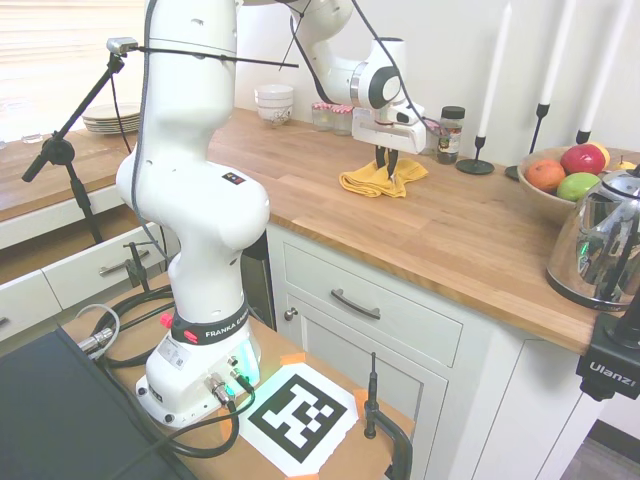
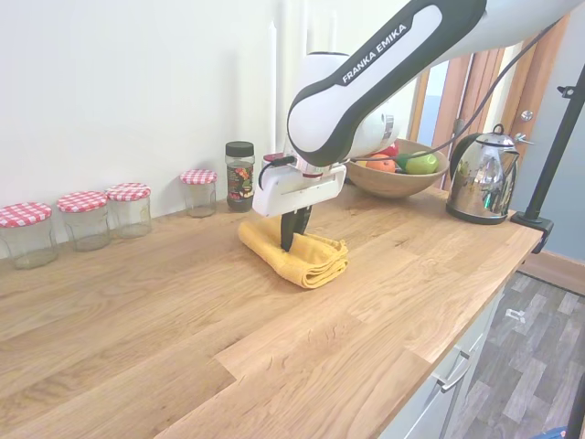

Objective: Wipe the counter

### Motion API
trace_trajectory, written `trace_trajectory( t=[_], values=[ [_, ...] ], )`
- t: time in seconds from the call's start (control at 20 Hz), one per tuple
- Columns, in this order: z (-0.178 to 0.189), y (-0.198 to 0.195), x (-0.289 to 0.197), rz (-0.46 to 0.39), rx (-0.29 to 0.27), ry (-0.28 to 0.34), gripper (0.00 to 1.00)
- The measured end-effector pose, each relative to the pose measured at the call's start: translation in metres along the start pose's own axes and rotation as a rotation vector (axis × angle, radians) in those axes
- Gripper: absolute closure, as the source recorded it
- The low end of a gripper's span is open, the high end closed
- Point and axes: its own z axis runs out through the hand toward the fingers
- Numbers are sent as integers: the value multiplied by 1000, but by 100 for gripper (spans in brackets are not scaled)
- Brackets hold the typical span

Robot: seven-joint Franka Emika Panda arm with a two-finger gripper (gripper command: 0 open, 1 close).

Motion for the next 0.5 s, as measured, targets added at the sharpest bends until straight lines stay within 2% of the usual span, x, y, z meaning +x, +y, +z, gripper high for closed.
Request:
trace_trajectory(
  t=[0.5],
  values=[
    [-11, -89, -104, -113, -26, 27, 100]
  ],
)
